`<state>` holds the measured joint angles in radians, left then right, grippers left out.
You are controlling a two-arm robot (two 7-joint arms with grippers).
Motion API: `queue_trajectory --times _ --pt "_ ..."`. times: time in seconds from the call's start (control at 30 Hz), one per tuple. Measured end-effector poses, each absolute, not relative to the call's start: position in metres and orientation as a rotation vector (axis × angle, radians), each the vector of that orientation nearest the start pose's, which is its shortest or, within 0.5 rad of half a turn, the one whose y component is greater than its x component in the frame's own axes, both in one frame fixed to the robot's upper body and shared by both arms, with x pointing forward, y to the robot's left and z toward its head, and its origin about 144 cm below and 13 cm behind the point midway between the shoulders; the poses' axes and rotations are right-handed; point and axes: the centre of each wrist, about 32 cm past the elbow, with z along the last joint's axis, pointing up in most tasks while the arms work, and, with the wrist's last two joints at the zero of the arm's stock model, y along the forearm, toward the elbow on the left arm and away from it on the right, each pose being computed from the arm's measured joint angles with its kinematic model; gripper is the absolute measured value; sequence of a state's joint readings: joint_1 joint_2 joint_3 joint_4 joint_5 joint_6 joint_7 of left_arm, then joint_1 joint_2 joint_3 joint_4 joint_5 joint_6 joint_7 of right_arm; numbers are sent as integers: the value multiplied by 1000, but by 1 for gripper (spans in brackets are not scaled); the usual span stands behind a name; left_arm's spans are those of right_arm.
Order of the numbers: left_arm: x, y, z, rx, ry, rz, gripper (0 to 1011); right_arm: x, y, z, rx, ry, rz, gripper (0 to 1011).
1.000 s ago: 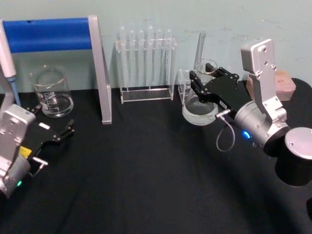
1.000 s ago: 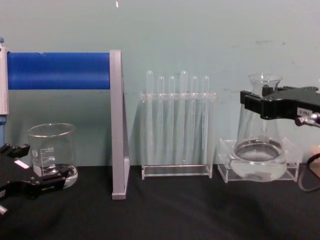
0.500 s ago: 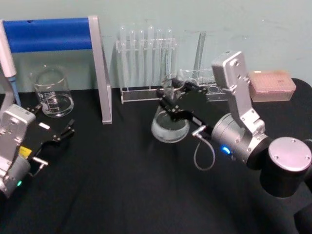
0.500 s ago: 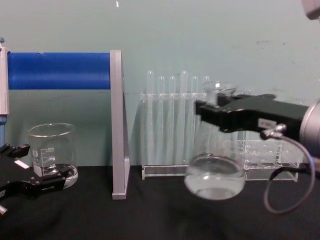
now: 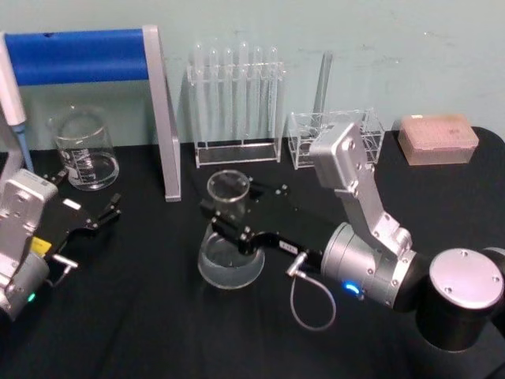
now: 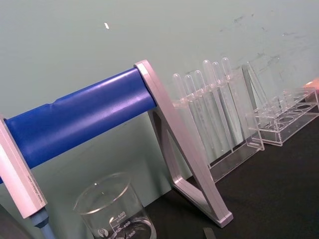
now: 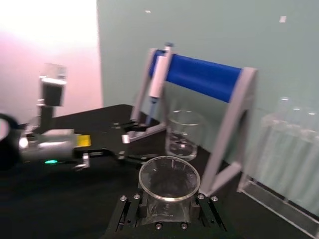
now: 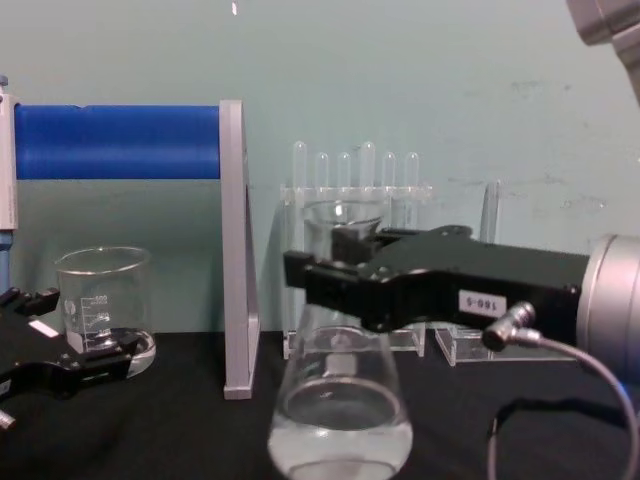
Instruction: Grasp the erlenmeyer flask with one hand, shake it three times, then place it back.
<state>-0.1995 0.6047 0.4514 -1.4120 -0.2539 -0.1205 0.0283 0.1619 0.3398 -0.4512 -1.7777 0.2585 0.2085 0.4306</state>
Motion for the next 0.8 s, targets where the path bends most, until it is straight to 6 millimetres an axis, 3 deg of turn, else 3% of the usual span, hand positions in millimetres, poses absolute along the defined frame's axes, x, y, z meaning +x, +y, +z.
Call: queue_trajectory --times 0.4,0.8 --pt "489 310 1140 305 -285 1248 1001 454 -169 1222 -106 -78 -590 449" --pt "489 310 1140 304 -285 1248 1001 475 -183 1225 -85 -91 -756 449"
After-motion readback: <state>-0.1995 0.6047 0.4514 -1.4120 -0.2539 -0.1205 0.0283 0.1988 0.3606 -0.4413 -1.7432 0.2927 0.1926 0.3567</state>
